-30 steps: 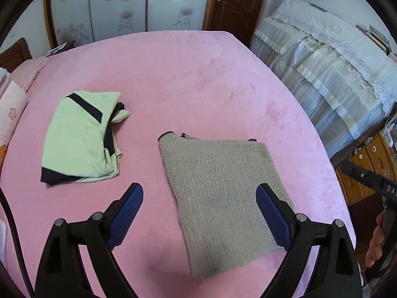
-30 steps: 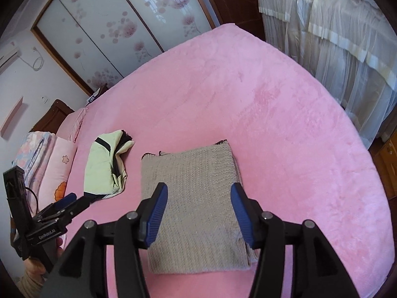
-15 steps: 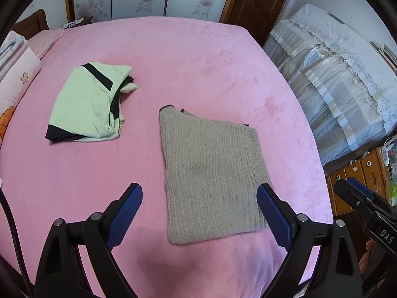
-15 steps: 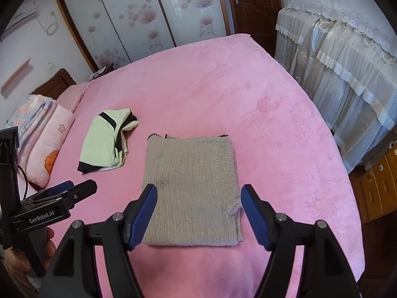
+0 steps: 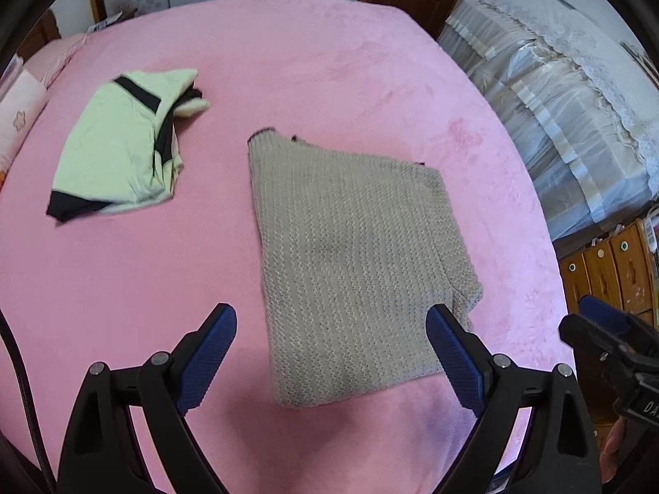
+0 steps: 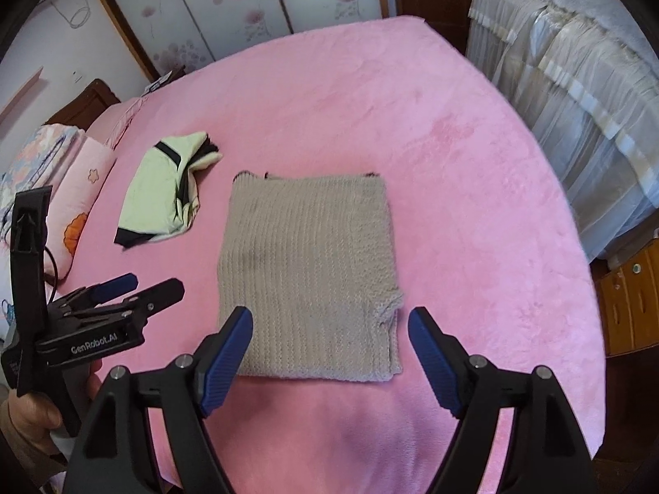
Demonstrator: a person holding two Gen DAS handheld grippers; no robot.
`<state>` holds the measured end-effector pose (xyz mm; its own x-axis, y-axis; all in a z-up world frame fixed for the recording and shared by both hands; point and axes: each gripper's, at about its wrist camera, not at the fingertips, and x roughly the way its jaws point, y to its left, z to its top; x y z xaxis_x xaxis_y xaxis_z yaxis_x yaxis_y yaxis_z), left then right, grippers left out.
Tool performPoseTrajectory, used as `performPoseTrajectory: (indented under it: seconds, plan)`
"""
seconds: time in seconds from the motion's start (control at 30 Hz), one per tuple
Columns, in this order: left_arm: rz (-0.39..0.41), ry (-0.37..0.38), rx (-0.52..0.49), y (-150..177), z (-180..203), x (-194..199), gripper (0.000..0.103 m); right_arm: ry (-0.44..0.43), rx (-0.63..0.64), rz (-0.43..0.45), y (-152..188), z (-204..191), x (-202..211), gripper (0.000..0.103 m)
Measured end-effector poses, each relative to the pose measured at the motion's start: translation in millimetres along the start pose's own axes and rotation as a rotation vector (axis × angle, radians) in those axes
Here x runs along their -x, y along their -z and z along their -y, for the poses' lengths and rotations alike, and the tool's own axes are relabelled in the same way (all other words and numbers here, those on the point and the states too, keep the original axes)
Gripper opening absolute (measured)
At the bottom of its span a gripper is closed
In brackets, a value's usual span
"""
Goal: Fold large clothes
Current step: 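Close both tools on the cardigan's folded edge and lift it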
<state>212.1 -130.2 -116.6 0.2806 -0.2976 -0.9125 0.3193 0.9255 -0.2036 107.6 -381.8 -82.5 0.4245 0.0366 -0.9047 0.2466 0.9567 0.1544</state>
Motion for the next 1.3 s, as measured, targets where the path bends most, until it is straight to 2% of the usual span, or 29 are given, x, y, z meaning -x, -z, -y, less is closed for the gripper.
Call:
performPoseTrajectory:
  seconds: [0.13,0.37,0.63,1.03,1.17,1.3]
  plan:
    - [-0.011,-0.033,0.047,7.2,-1.6,-24.5,0.093,-0.033,0.024,-0.054,-0.6,18.4,-34.4,0.078]
    - [-0.06,-0.065,0.053,13.1,-0.9,-71.8,0.093,-0.09,0.012,-0.098,-7.3,49.1,-85.0,0.078]
    - [-0.092,-0.063,0.119,13.0,-20.9,-110.8,0.093,-0.127,0.03,-0.12,-11.3,67.0,-130.7,0.078]
    - [-0.126,0.039,0.141,7.6,-41.3,-151.3,0.093,-0.234,-0.067,-0.181,-14.9,102.0,-178.6,0.078]
    - [-0.141,0.099,0.176,7.2,-51.2,-163.8,0.093,-0.324,-0.097,-0.198,-12.3,107.9,-189.2,0.078]
    - [-0.151,0.156,0.208,6.9,-61.0,-175.2,0.093,-0.372,-0.091,-0.216,-11.6,104.7,-200.1,0.078]
